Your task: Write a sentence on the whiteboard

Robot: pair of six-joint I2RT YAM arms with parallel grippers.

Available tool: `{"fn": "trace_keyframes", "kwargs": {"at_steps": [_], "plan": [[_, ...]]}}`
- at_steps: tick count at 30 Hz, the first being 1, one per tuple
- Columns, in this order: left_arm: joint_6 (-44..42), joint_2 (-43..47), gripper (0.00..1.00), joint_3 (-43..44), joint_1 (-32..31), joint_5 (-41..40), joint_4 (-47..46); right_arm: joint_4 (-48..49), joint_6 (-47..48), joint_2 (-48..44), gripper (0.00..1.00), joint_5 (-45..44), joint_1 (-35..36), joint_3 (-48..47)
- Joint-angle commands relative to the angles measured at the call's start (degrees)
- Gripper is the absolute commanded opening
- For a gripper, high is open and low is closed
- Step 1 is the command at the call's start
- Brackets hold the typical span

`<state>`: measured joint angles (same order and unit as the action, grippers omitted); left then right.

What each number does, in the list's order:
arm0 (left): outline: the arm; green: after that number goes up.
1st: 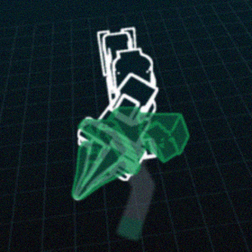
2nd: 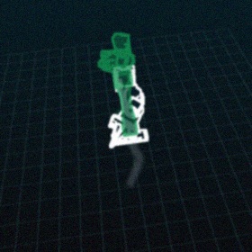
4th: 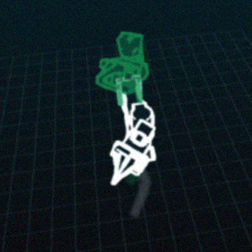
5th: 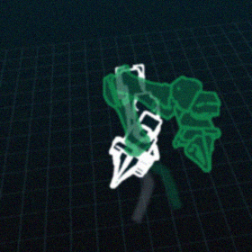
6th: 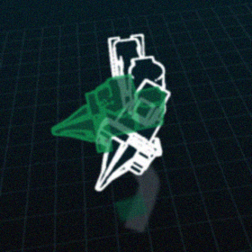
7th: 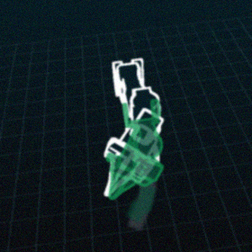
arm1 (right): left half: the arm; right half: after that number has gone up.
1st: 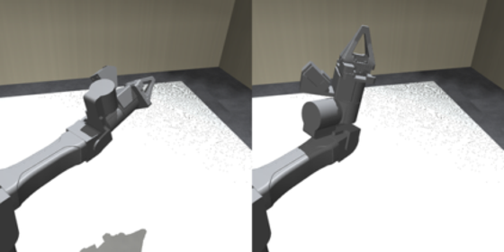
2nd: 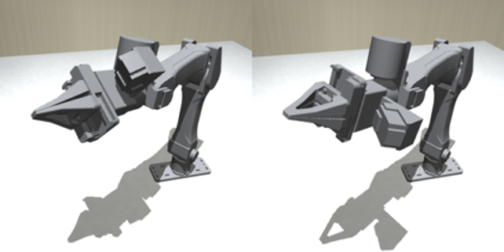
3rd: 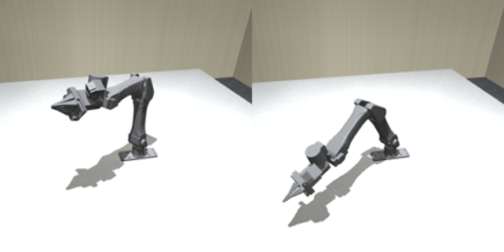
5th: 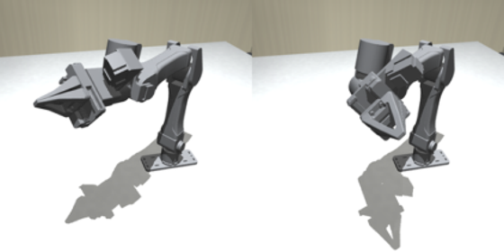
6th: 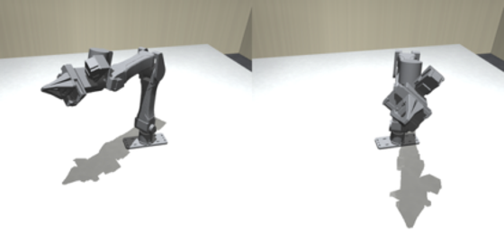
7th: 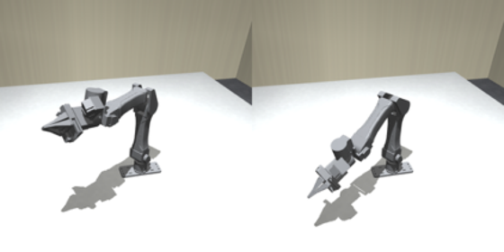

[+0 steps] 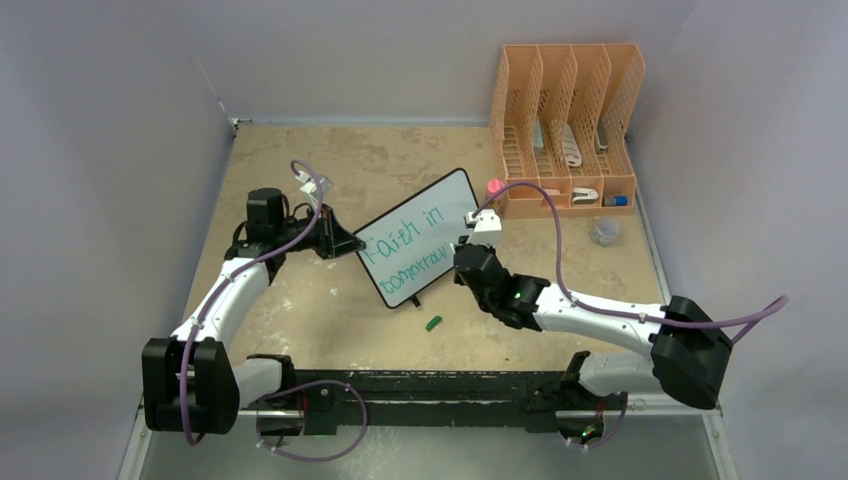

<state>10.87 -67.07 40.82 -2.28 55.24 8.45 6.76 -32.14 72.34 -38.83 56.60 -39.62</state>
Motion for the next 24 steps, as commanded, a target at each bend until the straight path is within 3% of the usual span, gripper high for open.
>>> {"fn": "trace_keyframes", "kwargs": {"at_steps": [1, 24], "plan": [[-2.4, -0.9, 0.0, 0.8, -0.1, -3.9, 2.4, 1.6, -0.5, -1.9, 0.0, 1.1, -0.2, 0.3], [-2.4, -0.7, 0.0, 0.8, -0.1, -4.3, 2.6, -1.2, -3.1, -0.3, 0.0, 0.0, -0.2, 0.8]]}}
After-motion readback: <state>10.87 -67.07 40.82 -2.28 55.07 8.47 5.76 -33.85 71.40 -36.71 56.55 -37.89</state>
